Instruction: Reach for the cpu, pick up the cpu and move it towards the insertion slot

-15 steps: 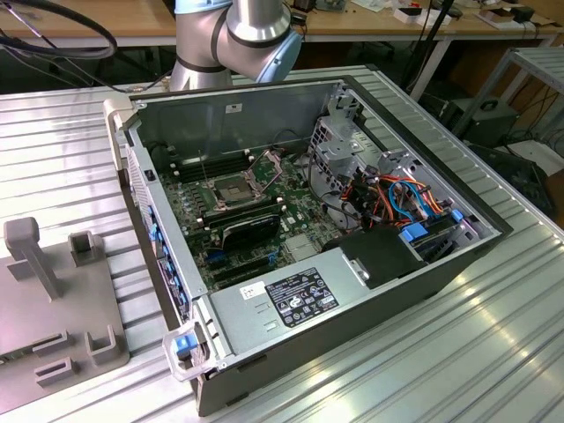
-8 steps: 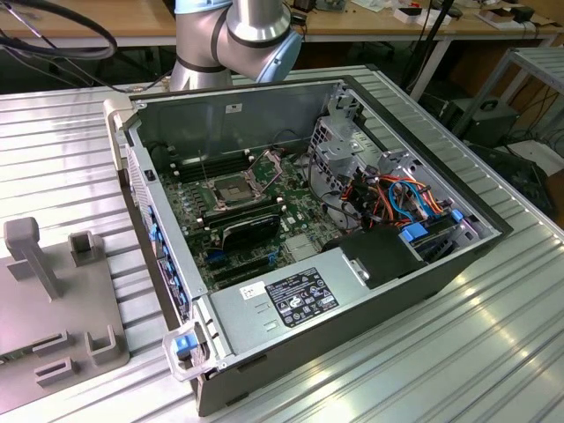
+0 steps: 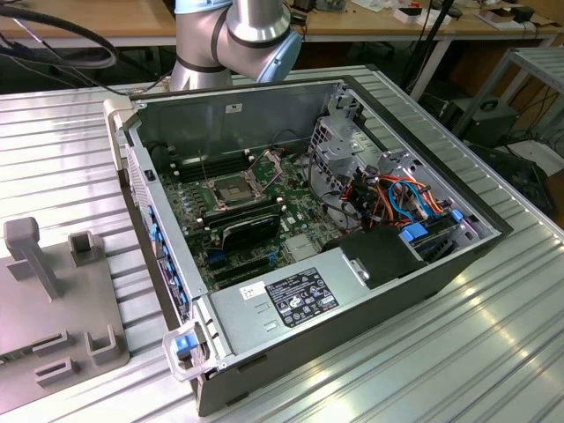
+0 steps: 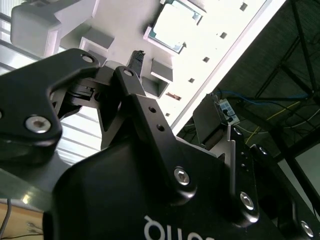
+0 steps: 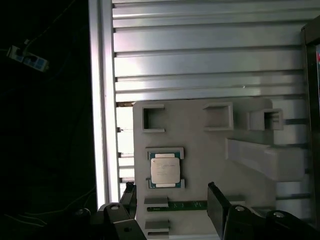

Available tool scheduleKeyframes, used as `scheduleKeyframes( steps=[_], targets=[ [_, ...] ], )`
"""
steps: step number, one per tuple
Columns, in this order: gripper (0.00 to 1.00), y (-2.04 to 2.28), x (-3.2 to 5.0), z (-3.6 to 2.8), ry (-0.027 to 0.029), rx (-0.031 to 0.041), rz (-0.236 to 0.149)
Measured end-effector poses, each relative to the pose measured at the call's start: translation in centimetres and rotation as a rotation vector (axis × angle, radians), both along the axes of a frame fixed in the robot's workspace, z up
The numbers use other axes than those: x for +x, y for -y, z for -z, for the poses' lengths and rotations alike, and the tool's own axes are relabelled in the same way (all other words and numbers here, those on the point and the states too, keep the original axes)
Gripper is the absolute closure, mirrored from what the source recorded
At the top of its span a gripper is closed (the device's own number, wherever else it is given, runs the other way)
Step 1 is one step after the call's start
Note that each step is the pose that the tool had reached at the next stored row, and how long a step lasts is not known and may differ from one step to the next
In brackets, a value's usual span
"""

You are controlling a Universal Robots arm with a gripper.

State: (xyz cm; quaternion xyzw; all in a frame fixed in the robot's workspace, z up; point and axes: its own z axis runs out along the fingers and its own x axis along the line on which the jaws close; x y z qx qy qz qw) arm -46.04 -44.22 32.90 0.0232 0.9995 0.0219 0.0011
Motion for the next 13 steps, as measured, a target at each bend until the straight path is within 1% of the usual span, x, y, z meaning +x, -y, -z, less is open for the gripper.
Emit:
scheduleKeyframes(
  steps=[3,4,8,12,13],
  targets=[
    [0.33,0.08,0.0,0.39,-0.0001,-0.0001,0.0],
    [0.33,0.13,0.0,0.67,0.0,0.0,0.0],
    [0.33,0.27,0.01,1.32,-0.0001,0.0,-0.001],
    [0.33,0.56,0.0,2.01,-0.0001,-0.0001,-0.001],
    [0.33,0.72,0.0,2.23,-0.0002,-0.0001,-0.001]
  ],
)
